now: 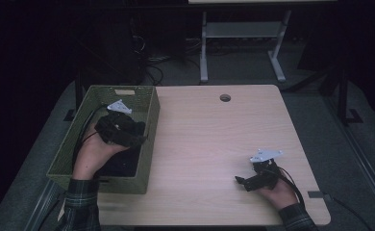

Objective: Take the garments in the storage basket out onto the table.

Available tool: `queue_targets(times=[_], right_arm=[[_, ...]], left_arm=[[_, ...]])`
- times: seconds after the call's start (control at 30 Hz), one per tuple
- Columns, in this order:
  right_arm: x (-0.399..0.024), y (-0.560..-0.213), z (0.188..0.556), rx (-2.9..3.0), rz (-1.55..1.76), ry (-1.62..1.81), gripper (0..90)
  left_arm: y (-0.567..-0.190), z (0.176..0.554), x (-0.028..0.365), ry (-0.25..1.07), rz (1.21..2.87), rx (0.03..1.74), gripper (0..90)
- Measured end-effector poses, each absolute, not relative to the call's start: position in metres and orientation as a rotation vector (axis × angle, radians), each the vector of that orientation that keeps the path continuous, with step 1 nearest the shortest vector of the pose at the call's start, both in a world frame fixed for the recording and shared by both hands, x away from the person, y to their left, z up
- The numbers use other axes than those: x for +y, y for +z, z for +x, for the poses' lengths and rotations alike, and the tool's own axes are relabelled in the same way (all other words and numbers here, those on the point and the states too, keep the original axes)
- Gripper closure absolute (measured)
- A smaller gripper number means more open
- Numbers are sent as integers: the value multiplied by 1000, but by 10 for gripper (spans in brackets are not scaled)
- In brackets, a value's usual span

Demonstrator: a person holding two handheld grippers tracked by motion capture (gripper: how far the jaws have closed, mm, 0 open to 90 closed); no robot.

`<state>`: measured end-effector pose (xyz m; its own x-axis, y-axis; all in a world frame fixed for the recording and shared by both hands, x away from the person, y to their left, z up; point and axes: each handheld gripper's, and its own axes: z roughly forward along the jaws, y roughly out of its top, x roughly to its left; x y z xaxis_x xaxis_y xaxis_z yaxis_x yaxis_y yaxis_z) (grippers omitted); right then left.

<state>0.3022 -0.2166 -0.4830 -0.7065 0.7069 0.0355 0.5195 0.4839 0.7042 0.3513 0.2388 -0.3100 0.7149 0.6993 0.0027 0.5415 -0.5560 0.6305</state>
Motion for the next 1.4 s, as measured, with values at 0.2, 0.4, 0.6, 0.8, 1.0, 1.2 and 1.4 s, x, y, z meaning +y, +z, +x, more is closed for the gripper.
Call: queue_targets(times=[0.2, 0.4, 0.6, 0.8, 1.0, 1.2, 1.4], right_arm=[[-217, -483, 302, 2473, 1046, 1041, 11], [-217, -483, 302, 2473, 1045, 1041, 11], [-217, -483, 302, 2473, 1046, 1041, 11], [-217, -483, 302, 2473, 1046, 1041, 11], [-217, -483, 302, 2474, 1046, 1040, 10], [-217, -483, 302, 2474, 1047, 1040, 10], [-217, -483, 302, 2474, 1046, 1040, 11]], left_arm=[[-311, 349, 249, 353, 2320, 974, 158], [-315, 347, 257, 368, 2346, 982, 158], [-323, 347, 260, 361, 2366, 999, 157], [-333, 351, 263, 372, 2401, 1027, 153], [-344, 355, 267, 354, 2414, 1057, 151], [-353, 358, 267, 335, 2442, 1067, 139], [-365, 363, 264, 312, 2497, 1076, 133]])
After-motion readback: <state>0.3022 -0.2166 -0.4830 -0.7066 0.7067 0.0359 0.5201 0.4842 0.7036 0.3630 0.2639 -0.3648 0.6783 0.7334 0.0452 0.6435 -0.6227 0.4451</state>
